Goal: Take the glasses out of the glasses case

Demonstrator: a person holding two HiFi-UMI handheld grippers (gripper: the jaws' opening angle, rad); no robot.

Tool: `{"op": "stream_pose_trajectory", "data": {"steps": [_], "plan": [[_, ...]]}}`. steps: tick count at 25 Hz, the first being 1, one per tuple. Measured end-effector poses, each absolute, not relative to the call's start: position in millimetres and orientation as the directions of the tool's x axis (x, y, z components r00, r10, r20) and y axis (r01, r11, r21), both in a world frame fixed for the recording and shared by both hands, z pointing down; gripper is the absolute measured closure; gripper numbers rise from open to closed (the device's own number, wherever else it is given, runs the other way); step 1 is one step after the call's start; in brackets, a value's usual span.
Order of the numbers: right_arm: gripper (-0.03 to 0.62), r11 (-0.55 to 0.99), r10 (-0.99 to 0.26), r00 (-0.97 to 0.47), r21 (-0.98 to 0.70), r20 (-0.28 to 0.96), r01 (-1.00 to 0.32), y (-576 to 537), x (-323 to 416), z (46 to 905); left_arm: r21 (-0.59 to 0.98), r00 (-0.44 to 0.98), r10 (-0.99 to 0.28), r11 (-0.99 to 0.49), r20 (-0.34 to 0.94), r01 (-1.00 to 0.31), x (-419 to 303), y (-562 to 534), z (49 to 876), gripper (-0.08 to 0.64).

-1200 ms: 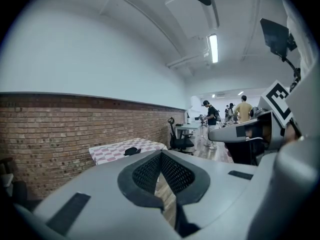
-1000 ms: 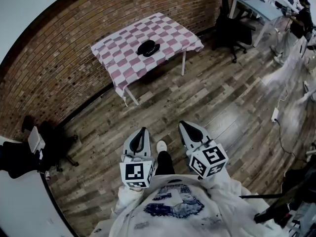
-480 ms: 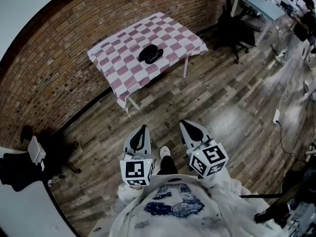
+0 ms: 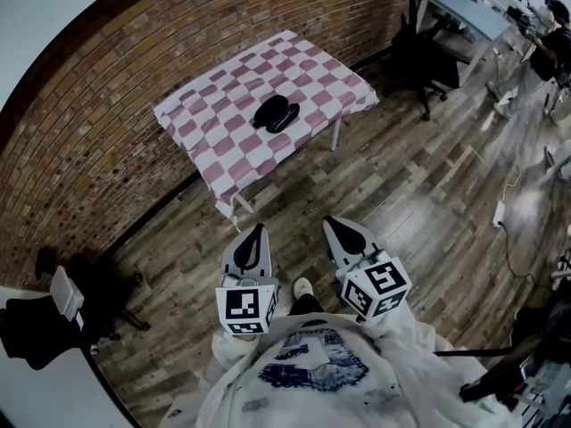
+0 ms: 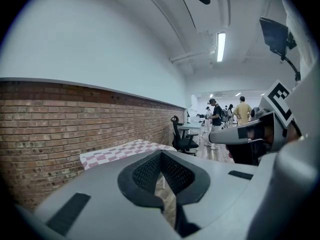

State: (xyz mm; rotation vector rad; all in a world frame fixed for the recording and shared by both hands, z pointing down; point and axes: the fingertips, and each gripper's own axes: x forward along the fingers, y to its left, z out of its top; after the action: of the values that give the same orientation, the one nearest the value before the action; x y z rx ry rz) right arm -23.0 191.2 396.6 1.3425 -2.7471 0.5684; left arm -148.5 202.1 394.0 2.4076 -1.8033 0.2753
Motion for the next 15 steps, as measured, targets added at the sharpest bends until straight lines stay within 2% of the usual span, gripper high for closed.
{"op": "stream_pose_trajectory", "data": {"steps": [15], "plan": [[0.578, 0.544, -0.775, -0.603, -0.285, 0.191, -0.789, 155.0, -58.9, 393.8, 0.009, 0.288, -0.937, -0.292, 0.196, -0.956, -190.0, 163.2, 394.0, 0.551]]}}
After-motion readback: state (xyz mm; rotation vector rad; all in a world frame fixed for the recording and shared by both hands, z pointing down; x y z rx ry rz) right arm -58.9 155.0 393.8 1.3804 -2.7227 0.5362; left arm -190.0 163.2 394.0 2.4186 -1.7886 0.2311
